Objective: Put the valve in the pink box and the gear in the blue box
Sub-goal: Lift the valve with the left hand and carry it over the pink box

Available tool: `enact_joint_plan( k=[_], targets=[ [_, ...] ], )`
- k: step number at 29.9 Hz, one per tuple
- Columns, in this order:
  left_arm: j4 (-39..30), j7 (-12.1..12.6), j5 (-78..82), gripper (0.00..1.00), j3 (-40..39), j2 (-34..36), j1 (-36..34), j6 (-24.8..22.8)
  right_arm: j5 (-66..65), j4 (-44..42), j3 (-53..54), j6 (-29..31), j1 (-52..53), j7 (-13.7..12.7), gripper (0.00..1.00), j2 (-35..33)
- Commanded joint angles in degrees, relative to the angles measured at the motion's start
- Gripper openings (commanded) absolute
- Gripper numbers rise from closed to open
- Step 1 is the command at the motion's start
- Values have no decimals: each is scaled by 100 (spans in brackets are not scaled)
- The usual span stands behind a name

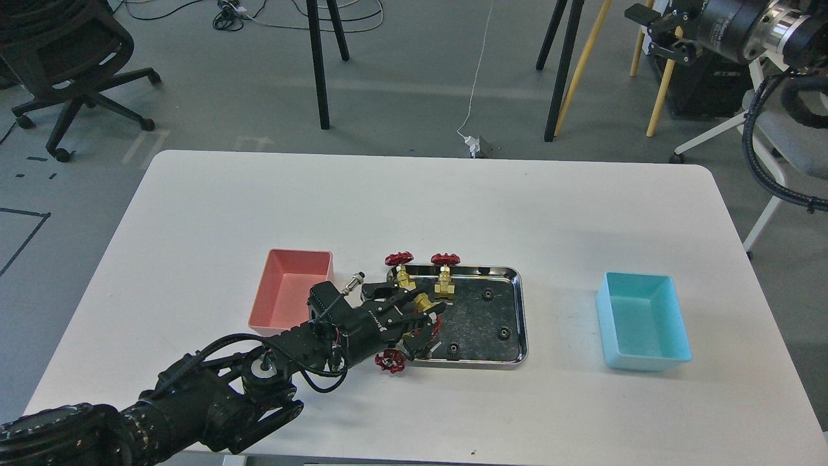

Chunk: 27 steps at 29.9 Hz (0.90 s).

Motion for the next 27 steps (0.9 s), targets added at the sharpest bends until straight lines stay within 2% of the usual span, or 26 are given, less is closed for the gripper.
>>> enact_joint_plan(
  k=[1,8,15,20,27],
  targets=[
    [-167,-46,0,37,-108,107,-2,52,0,-15,6,-12,-17,-17,99,13],
    [-1229,-28,-266,37,-1030,537,16,0,0,-243,6,-21,-52,-17,99,39],
    [-2127,33,-634,37,-1453,2074,182,-9,0,-296,14,-38,-17,-8,99,127],
    [-2251,42,-679,37,-1453,2884,604,26,0,-296,14,-38,-17,-8,99,145],
    [-2172,200,-626,38,-1541,2982,1131,35,0,-305,41,-47,-26,9,99,153]
  ],
)
